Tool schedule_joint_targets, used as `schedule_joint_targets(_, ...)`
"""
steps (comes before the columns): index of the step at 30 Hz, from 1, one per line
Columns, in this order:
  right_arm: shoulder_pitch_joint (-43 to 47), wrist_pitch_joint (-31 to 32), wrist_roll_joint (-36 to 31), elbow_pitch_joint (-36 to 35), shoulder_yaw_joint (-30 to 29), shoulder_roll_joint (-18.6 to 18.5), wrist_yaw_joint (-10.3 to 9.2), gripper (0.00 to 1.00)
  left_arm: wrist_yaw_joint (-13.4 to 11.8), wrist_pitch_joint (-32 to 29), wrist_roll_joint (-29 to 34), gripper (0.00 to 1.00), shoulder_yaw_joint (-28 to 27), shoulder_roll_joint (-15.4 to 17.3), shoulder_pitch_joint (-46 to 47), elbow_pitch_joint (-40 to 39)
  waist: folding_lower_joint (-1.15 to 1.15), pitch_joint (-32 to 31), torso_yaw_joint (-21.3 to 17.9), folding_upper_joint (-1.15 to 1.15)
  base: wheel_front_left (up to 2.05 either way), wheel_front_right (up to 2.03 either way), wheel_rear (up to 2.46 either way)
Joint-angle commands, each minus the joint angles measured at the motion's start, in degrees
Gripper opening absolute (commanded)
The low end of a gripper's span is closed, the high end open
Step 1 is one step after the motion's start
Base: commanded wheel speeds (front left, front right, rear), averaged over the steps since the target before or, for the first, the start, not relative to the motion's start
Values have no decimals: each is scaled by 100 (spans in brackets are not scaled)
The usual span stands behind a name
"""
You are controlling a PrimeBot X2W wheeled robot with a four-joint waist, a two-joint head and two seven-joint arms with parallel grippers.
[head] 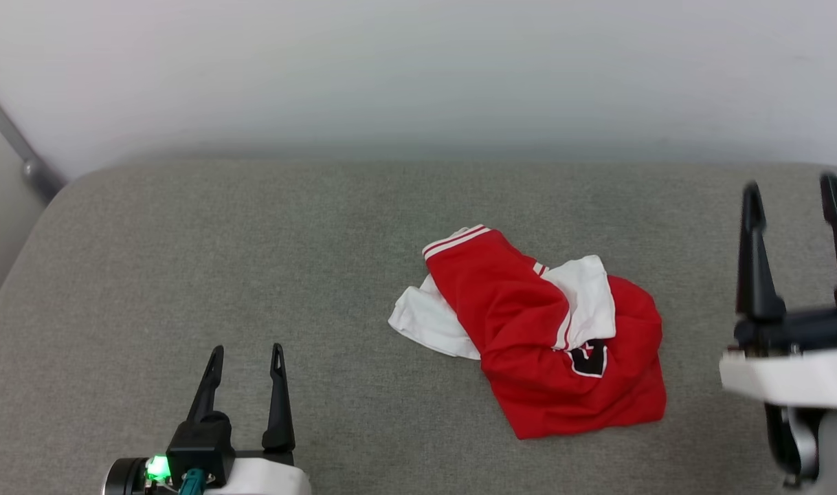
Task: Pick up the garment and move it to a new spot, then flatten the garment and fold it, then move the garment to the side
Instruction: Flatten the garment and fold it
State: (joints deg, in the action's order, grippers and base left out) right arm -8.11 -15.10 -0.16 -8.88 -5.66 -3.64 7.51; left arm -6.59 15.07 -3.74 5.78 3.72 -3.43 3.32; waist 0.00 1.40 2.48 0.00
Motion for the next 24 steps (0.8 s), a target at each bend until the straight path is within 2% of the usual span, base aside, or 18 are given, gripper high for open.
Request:
schedule_joint_targets(1, -293, -11, -42, 124, 48, -177, -5, 100, 10, 15, 6, 100, -11, -3, 87, -20, 0, 97, 40, 0, 0, 0, 0)
schedule_joint_targets(5, -1181, -10, -11, 853, 492, -857, -4, 100, 38, 15, 12, 100, -25, -27, 211, -51, 0, 298, 129, 0, 0, 0, 0)
schedule_joint_targets(8, -1868, 526, 313, 1458, 1113, -1462, -5, 100, 31, 15, -15, 100, -36, -44, 307, -79, 0, 471, 208, 0, 0, 0, 0)
schedule_joint_targets(11, -2385, 1565, 843, 1794, 1904, -2107, -5, 100, 23, 15, -46, 100, -16, -63, 440, -112, 0, 683, 292, 0, 0, 0, 0)
schedule_joint_targets(15, -3161, 3107, 1889, 1809, 3008, -2931, -5, 100, -5, 15, -96, 100, 33, -75, 640, -189, 0, 1012, 396, 0, 0, 0, 0)
schedule_joint_targets(16, -3161, 3107, 1889, 1809, 3008, -2931, -5, 100, -5, 15, -96, 100, 33, -75, 640, -189, 0, 1012, 396, 0, 0, 0, 0)
schedule_joint_targets(21, -4130, 4878, 3028, 1619, 4256, -3729, -5, 100, -77, 15, -219, 100, 185, -85, 926, -331, 0, 1486, 536, 0, 0, 0, 0)
schedule_joint_targets(24, -4666, 5812, 3543, 1634, 4824, -3973, -5, 100, -142, 15, -330, 100, 345, -87, 1116, -408, 0, 1765, 660, 0, 0, 0, 0)
